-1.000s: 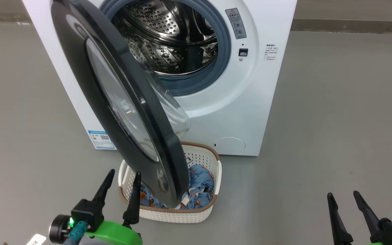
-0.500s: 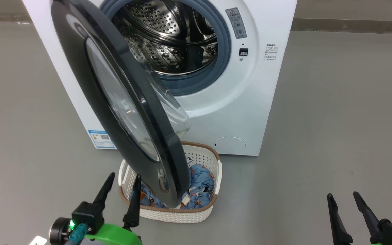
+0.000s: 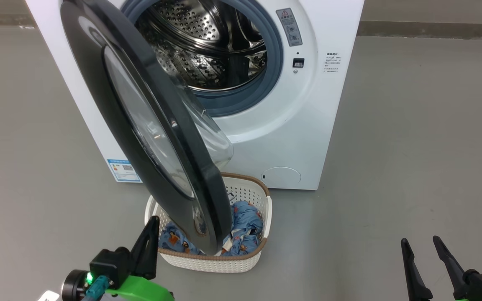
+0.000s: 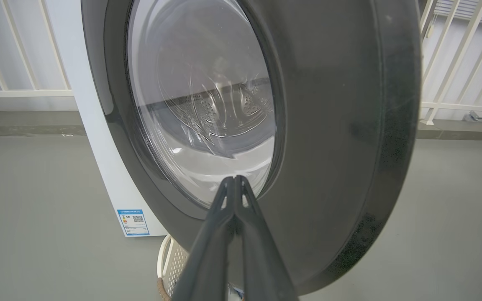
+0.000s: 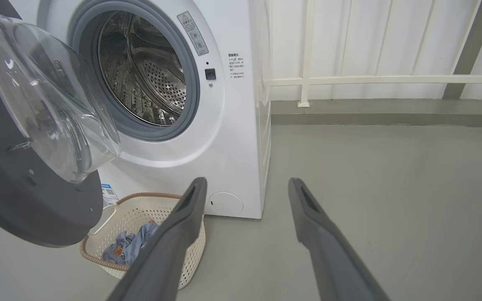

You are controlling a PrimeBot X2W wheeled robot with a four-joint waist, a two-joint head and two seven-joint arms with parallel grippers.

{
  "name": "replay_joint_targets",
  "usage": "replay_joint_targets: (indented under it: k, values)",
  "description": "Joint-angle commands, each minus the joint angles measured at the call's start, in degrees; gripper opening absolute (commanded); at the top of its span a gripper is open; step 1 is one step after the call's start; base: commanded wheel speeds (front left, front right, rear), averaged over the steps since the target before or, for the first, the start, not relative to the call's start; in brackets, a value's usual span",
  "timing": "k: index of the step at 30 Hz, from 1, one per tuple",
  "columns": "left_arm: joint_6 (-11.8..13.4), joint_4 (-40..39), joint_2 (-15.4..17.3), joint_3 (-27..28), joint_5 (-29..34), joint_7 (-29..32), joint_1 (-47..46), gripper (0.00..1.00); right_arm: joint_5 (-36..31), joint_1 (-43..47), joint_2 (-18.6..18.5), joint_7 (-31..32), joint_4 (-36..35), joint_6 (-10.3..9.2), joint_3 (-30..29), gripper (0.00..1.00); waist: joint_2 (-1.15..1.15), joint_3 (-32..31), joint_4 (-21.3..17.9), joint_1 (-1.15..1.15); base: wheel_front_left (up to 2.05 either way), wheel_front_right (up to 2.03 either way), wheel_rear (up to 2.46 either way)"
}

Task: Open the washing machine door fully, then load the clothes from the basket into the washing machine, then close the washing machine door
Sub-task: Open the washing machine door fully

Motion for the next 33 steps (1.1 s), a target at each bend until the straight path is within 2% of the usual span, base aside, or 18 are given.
replay_joint_targets:
  k: [1, 6, 13, 18, 22, 27, 30, 33]
  values:
    - [0.43, -1.21, 0.84, 1.69, -0.22, -0.46, -2.35, 0.0, -0.28, -0.81, -0.59, -0.73, -1.28, 0.09, 1.65, 1.0, 0.0, 0.06, -0.06, 0.0, 0.0, 0.0, 0.0]
    - [1.22, -2.24, 0.84, 2.32, 0.19, -0.46, -3.21, 0.0, -0.36, -1.11, -0.59, -0.75, -1.18, 0.09, 1.75, 1.0, 0.0, 0.07, -0.11, 0.0, 0.0, 0.0, 0.0]
    - [2.42, -7.5, 0.95, 5.08, 0.11, -0.46, -6.42, 0.0, -0.71, -1.5, -0.59, -0.86, -1.18, 0.09, 2.02, 1.0, 0.0, 0.15, 0.07, 0.0, 0.0, 0.0, 0.0]
    - [3.24, -13.72, 1.27, 7.07, 0.29, -0.46, -10.43, 0.0, -1.08, -1.75, -0.59, -0.98, -1.09, 0.09, 2.52, 1.0, 0.0, 0.2, -0.03, 0.0, 0.0, 0.0, 0.0]
    - [3.68, -18.46, 1.21, 6.23, 1.1, -0.44, -14.65, 0.0, -1.28, -1.63, -0.59, -1.05, -1.08, 0.09, 2.81, 1.0, 0.0, 0.2, 0.19, 0.0, 0.0, 0.0, 0.0]
    - [3.58, -23.86, 0.95, -0.16, 0.57, 1.56, -18.76, 0.0, -1.29, -1.47, -0.59, -1.02, -1.04, 0.09, 3.63, 1.0, 0.0, -0.04, 0.34, 0.0, 0.0, 0.0, 0.0]
    - [3.82, -25.93, 0.88, -6.85, -1.87, 3.99, -19.86, 0.0, -1.27, -1.37, -0.59, -0.92, -1.09, 0.09, 4.05, 1.0, 0.0, -0.16, 0.25, 0.0, 0.0, 0.0, 0.0]
    - [5.16, -26.77, 0.86, -14.68, -5.42, 6.08, -20.31, 0.0, -1.32, -1.45, -0.59, -0.9, -0.96, 0.09, 4.42, 1.0, 0.0, -0.25, 0.0, 0.0, 0.0, 0.0, 0.0]
